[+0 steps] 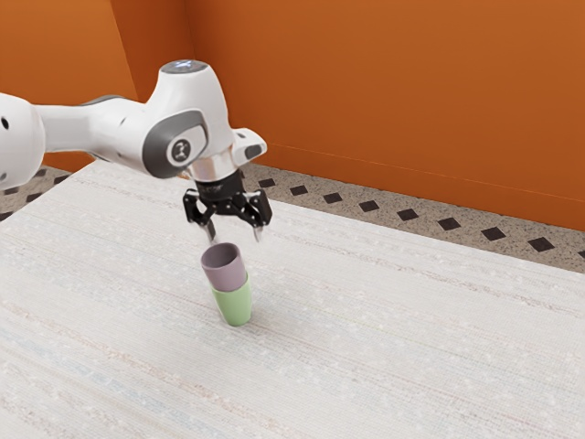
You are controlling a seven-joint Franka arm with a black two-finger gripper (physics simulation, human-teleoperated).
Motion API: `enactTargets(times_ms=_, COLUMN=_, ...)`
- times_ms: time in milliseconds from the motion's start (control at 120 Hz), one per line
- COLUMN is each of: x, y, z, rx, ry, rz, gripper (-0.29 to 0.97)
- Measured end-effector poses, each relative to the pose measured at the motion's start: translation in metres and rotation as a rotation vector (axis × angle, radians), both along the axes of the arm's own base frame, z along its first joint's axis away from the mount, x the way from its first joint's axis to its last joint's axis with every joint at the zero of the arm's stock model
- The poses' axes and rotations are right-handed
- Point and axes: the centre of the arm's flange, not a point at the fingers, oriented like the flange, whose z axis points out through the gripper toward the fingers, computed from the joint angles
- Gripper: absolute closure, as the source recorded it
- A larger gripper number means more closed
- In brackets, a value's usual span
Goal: Place the left cup onto the right cup
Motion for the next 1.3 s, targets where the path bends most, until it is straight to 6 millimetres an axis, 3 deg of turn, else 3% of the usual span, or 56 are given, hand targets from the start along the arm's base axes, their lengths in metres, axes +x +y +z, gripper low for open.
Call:
enactTargets(times_ms=433, x=-0.024, y=-0.023, z=0.047, rx=0.015, ry=0.005, rz=-0.052, gripper=0.0)
enactTargets(times_ms=683, x=-0.027, y=-0.032, z=0.069, rx=0.032, ry=0.009, rz=-0.141, gripper=0.0)
enactTargets(times_ms=825, x=-0.024, y=-0.026, z=0.087, rx=0.066, ry=0.016, rz=-0.183, gripper=0.0)
enactTargets(times_ms=1300, x=-0.015, y=0.018, z=0.119, rx=0.098, ry=0.061, rz=-0.304, gripper=0.0)
